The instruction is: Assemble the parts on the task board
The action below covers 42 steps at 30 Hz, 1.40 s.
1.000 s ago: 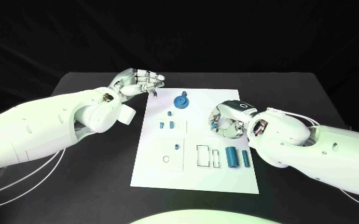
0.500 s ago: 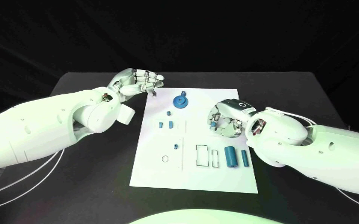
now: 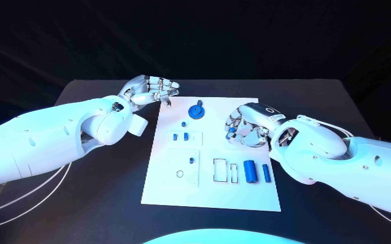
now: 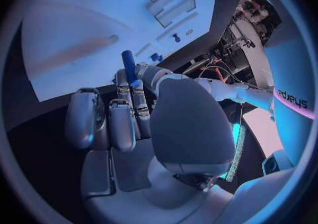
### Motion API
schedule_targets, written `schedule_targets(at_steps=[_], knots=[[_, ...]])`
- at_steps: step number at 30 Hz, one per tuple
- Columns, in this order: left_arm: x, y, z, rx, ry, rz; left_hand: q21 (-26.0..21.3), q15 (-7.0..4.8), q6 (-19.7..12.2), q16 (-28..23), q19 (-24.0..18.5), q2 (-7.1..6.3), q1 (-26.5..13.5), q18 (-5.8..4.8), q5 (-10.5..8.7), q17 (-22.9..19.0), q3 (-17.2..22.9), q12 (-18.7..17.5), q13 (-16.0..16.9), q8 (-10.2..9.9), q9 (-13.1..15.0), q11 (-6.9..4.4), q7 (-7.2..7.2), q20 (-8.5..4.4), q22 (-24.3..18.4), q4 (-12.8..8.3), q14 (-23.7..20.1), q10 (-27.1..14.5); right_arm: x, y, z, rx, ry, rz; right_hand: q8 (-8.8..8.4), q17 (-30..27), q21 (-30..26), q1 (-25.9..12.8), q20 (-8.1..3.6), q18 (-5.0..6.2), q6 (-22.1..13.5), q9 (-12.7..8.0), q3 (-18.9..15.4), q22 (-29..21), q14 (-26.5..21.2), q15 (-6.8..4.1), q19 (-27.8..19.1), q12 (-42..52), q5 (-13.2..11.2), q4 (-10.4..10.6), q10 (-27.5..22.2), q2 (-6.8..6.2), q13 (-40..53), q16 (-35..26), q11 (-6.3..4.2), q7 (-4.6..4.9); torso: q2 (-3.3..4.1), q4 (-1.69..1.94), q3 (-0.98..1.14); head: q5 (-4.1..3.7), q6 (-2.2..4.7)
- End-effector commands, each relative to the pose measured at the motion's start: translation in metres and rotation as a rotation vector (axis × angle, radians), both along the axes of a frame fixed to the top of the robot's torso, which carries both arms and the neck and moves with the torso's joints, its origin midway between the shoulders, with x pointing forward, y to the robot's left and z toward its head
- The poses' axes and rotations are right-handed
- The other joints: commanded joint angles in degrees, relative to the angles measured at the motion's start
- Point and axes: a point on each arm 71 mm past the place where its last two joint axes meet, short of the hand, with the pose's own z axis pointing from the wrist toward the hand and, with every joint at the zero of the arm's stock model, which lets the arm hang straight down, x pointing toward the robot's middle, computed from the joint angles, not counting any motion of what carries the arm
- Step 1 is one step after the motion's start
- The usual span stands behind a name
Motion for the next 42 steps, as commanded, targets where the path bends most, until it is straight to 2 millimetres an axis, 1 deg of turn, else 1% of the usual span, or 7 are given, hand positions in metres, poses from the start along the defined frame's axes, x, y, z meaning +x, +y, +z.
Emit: schedule_targets(at_steps=[1, 10, 16, 19, 22, 29, 42], knots=[[0.000, -0.002, 0.001, -0.009, -0.007, -0.015, -0.20, -0.02, -0.26, -0.22, 0.03, 0.27, 0.24, 0.36, 0.34, -0.10, -0.21, 0.36, -0.03, -0.23, -0.04, -0.09, -0.04, 0.21, -0.08, 0.06, -0.54, -0.48, -0.006, 0.004, 0.010, 0.071, -0.015, 0.010, 0.31, 0.10, 0.38, 0.03, -0.47, -0.77, -0.05, 0.13, 1.22, 7.84, 2.34, -0.49, 1.51, -0.35, -0.33, -1.27, 4.43, 0.19, 1.78, 0.27, -4.05, 0.25, 0.00, 0.04, 0.02, -0.03, 0.14], [0.001, -0.004, 0.000, -0.013, -0.014, -0.019, -0.30, 0.05, -0.24, -0.15, 0.01, 0.07, -0.17, 0.33, 0.27, -0.12, -0.54, 0.54, -0.03, -0.19, -0.02, -0.05, -0.01, 0.27, -0.13, 0.36, -0.55, -0.53, -0.024, 0.042, 0.014, 0.149, 0.022, 0.109, 0.39, -0.34, 0.00, -0.15, -0.46, -0.71, -0.25, 0.45, 1.45, 7.77, 2.24, -0.44, 1.43, -0.63, -0.40, -1.61, 4.41, 0.10, 1.92, 0.02, -3.93, 0.45, 0.07, -0.07, 0.07, 0.38, 0.05], [0.002, -0.006, 0.000, -0.016, -0.017, -0.023, -0.33, 0.06, -0.25, -0.13, 0.00, 0.03, -0.24, 0.33, 0.27, -0.12, -0.60, 0.57, -0.03, -0.19, -0.02, -0.05, -0.02, 0.28, -0.15, 0.42, -0.55, -0.55, -0.036, 0.078, 0.003, 0.181, 0.055, 0.194, 0.36, -0.56, -0.44, -0.13, -0.42, -0.64, -0.49, 0.65, 1.72, 7.66, 2.17, -0.37, 1.32, -0.85, -0.30, -1.96, 4.37, 0.15, 2.03, -0.12, -3.85, 0.59, 0.16, 0.02, 0.09, 1.91, -0.18], [0.003, -0.007, 0.000, -0.017, -0.018, -0.025, -0.33, 0.06, -0.25, -0.13, 0.00, 0.03, -0.24, 0.33, 0.27, -0.12, -0.60, 0.57, -0.03, -0.19, -0.02, -0.05, -0.02, 0.28, -0.15, 0.42, -0.55, -0.55, -0.039, 0.090, -0.002, 0.185, 0.059, 0.224, 0.36, -0.56, -0.54, -0.12, -0.41, -0.62, -0.54, 0.71, 1.79, 7.64, 2.16, -0.35, 1.30, -0.91, -0.29, -2.09, 4.36, 0.13, 2.06, -0.13, -3.82, 0.63, 0.18, 0.16, 0.08, 2.31, -0.44], [0.003, -0.008, 0.000, -0.017, -0.017, -0.024, -0.33, 0.06, -0.25, -0.13, 0.00, 0.03, -0.24, 0.33, 0.27, -0.12, -0.60, 0.57, -0.03, -0.19, -0.02, -0.05, -0.02, 0.28, -0.15, 0.42, -0.55, -0.55, -0.041, 0.100, -0.008, 0.177, 0.056, 0.250, 0.38, -0.61, -0.53, -0.12, -0.41, -0.63, -0.56, 0.77, 1.79, 7.66, 2.15, -0.33, 1.30, -0.96, -0.34, -2.21, 4.35, 0.07, 2.09, -0.15, -3.81, 0.66, 0.13, -0.01, -0.01, 2.77, -0.54], [0.003, -0.011, -0.001, -0.020, -0.017, -0.031, -0.37, 0.06, -0.26, -0.11, -0.02, 0.01, -0.26, 0.33, 0.28, -0.13, -0.66, 0.62, -0.03, -0.18, -0.02, -0.06, -0.03, 0.29, -0.18, 0.45, -0.56, -0.59, -0.044, 0.113, -0.026, 0.143, 0.082, 0.281, 0.40, -0.58, -0.49, -0.08, -0.39, -0.63, -0.57, 0.87, 1.83, 7.69, 2.15, -0.32, 1.30, -1.03, -0.43, -2.45, 4.35, -0.02, 2.16, -0.15, -3.79, 0.68, 0.14, 0.21, -0.03, 3.48, -1.02], [0.004, -0.015, -0.001, -0.023, -0.017, -0.038, -0.37, 0.06, -0.26, -0.11, -0.02, 0.01, -0.26, 0.33, 0.28, -0.13, -0.66, 0.62, -0.03, -0.18, -0.02, -0.06, -0.03, 0.29, -0.18, 0.45, -0.56, -0.59, -0.045, 0.122, -0.046, 0.100, 0.110, 0.288, 0.40, -0.73, -0.84, -0.13, -0.38, -0.58, -0.63, 0.95, 1.89, 7.59, 2.11, -0.29, 1.22, -1.10, -0.49, -2.57, 4.35, 0.02, 2.22, -0.24, -3.75, 0.73, 0.19, 0.13, -0.04, 4.51, -1.89]])
